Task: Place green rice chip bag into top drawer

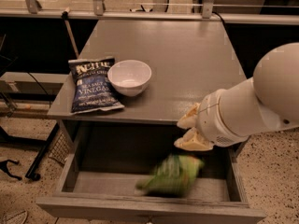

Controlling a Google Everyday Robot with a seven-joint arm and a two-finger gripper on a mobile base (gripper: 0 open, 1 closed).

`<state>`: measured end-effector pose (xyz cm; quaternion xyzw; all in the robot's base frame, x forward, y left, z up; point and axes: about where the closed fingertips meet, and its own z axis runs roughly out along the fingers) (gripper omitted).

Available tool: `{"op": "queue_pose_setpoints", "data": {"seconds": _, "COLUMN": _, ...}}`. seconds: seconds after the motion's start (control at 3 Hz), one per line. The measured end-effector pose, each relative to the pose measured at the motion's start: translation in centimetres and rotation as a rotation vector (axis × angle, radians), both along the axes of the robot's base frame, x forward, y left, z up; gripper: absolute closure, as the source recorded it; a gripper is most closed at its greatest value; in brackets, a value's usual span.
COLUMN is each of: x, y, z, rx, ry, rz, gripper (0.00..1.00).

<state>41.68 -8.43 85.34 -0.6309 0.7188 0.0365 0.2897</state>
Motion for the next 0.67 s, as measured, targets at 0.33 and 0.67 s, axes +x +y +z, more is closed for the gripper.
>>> {"op": "queue_pose_setpoints", "data": {"seconds": 0.33, "x": 0.01, "y": 0.09, "z": -0.07, "rx": 0.000, "ry": 0.002, "rz": 0.002, "gripper": 0.01}}
{"op": "queue_pose_setpoints", "data": {"seconds": 0.67, "x": 0.01, "y": 0.12, "z": -0.10, "rx": 0.000, "ry": 0.002, "rz": 0.003, "gripper": 0.00}}
